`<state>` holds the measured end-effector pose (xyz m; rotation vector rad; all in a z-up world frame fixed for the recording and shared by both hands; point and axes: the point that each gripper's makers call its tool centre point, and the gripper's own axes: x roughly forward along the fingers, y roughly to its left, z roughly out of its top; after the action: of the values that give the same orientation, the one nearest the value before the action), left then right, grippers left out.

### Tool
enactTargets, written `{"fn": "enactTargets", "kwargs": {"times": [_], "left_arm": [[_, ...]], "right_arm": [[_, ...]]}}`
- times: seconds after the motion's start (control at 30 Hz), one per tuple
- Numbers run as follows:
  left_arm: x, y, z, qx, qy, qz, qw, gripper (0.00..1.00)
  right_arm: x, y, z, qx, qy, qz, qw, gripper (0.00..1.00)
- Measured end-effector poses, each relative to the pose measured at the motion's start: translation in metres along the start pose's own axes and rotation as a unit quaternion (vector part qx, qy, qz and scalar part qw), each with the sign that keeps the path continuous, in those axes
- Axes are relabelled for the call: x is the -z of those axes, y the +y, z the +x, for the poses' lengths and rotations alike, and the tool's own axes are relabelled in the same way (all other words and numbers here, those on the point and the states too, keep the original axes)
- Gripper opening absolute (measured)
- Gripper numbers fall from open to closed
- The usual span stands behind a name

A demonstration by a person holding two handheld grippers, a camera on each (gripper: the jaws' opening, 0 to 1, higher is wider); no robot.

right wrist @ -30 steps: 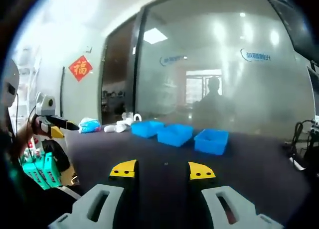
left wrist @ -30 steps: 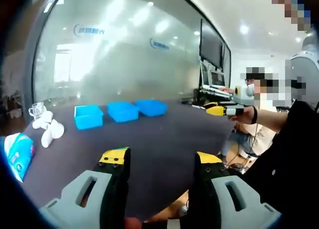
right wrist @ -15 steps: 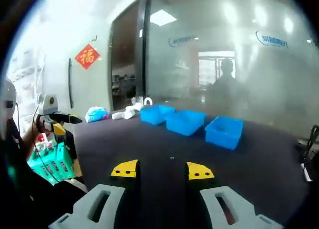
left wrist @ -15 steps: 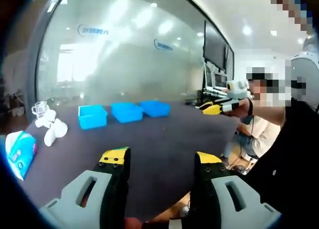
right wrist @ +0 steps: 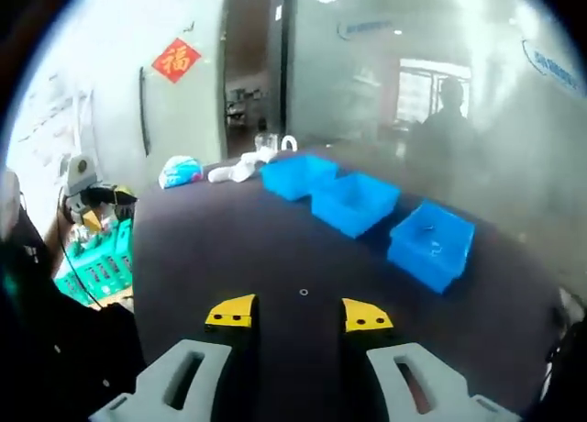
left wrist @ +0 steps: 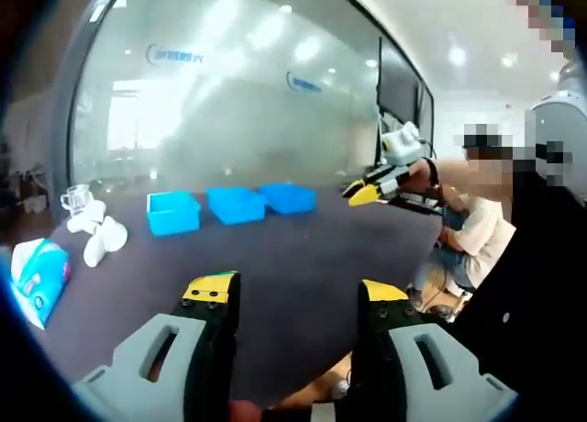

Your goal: Sort the screws, nuts, and washers into the corresponding bins

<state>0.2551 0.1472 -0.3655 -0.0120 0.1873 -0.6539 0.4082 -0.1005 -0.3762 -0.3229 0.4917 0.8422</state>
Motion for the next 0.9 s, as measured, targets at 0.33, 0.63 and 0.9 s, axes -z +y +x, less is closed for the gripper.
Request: {"fn": "enactTargets", "kwargs": {"times": [0.33,0.63,0.9], "left_arm": [[0.003,0.002,-0.002,-0.004,0.0,-0.005,1.0,0.48],[0.001,0.007,-0.005,-0.013,-0.007,-0.007,0.9999,0.48],[0.004,0.005,-0.005,-0.015,-0.003,-0.006,0.9999,0.48]], "right_arm": [[0.01,0.01,0.043,-0.053,0.094,-0.075,0.9914,0.28],[0.026,0.021,0.068,-0.093,0.165,-0.134,0.9727,0.26],[0.029,0.023,0.083,-0.117,0.197,-0.147,0.9623,0.22]]}}
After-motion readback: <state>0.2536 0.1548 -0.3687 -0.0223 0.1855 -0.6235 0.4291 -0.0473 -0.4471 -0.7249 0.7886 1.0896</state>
